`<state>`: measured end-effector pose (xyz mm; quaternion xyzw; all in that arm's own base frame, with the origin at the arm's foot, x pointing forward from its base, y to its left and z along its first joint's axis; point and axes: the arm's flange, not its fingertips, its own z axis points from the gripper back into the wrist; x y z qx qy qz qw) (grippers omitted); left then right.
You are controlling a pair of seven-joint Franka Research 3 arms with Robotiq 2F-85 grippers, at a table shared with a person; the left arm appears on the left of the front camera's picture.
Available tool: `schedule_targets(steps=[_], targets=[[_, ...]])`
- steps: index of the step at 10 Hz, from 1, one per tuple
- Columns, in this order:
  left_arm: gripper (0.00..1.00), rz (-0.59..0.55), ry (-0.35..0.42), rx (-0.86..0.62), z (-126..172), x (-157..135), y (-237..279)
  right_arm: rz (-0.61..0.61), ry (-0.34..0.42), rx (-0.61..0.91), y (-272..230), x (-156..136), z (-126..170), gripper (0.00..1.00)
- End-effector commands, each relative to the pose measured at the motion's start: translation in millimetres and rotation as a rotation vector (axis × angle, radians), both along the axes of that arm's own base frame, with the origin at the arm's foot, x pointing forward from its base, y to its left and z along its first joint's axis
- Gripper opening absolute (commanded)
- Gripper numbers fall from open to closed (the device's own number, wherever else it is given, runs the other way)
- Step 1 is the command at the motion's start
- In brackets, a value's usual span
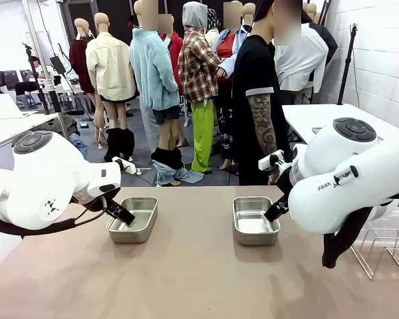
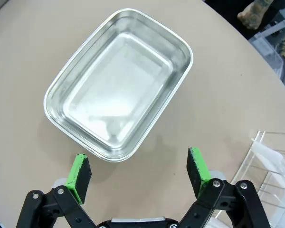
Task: Place the bread in airtight containers.
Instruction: Lift both Airtight Container.
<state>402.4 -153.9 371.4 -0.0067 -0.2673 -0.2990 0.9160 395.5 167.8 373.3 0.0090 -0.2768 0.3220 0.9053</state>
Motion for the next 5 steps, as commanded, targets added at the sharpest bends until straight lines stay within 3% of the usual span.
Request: schedule_targets(steps=[1,5], targets=[[1.0,0.005,0.001,-0.003,0.0,0.8,2.3,0.0,0.0,0.001,-0.1,0.0,0.0,1.0],[1.0,0.0,0.0,0.0,0.0,0.0,0.1,0.0,0.0,0.0,0.0,0.0,0.0,1.0]])
